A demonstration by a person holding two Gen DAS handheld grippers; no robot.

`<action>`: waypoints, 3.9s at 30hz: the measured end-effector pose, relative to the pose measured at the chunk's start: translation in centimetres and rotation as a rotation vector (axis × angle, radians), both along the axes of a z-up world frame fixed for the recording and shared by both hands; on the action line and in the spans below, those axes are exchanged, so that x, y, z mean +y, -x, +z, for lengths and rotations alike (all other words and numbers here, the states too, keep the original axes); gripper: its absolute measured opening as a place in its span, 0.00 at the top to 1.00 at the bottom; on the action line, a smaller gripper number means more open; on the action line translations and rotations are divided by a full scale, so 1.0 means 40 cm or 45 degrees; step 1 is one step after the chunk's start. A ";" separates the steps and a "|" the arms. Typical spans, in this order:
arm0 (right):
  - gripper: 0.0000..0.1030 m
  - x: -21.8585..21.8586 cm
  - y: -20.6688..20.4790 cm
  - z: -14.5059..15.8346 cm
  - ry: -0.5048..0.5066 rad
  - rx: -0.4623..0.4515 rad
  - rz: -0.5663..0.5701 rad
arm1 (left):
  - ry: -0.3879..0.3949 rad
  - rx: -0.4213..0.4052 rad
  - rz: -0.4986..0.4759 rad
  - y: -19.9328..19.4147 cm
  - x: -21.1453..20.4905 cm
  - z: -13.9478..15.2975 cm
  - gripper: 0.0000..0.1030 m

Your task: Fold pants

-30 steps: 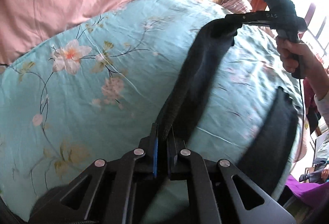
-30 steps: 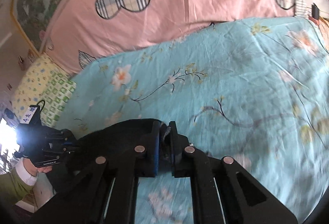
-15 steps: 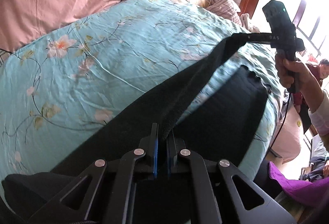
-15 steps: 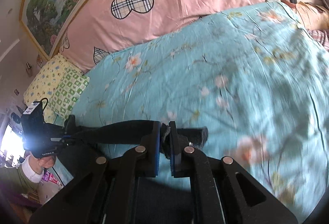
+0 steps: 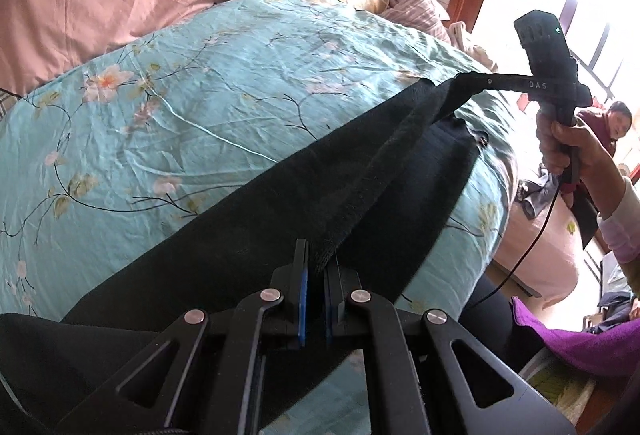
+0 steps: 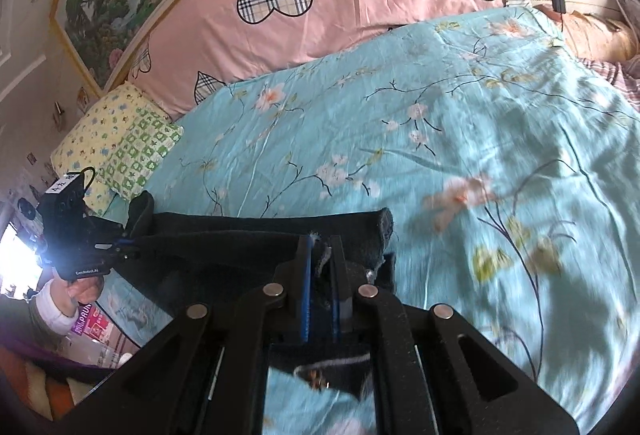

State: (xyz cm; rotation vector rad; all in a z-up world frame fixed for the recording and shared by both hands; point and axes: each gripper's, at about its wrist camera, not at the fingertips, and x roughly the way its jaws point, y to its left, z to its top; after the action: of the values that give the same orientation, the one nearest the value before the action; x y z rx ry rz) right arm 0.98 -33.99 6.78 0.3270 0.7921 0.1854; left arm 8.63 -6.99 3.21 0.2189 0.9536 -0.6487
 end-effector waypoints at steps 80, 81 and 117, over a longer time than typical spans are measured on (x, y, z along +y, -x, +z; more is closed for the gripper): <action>0.37 0.848 -0.408 -0.194 -0.186 0.298 0.802 | 0.305 0.461 0.681 -0.242 1.036 -0.111 0.28; 0.37 0.853 -0.413 -0.199 -0.187 0.308 0.807 | 0.300 0.465 0.678 -0.247 1.034 -0.117 0.28; 0.99 0.954 -0.210 -0.163 -0.004 0.128 1.013 | 0.304 -0.074 0.931 0.234 0.919 -0.007 0.95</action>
State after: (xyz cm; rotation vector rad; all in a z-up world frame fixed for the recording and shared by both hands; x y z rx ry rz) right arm 9.40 4.17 0.25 0.0068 0.9906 0.9207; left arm -0.72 29.78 2.93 -0.3158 0.8149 -0.0745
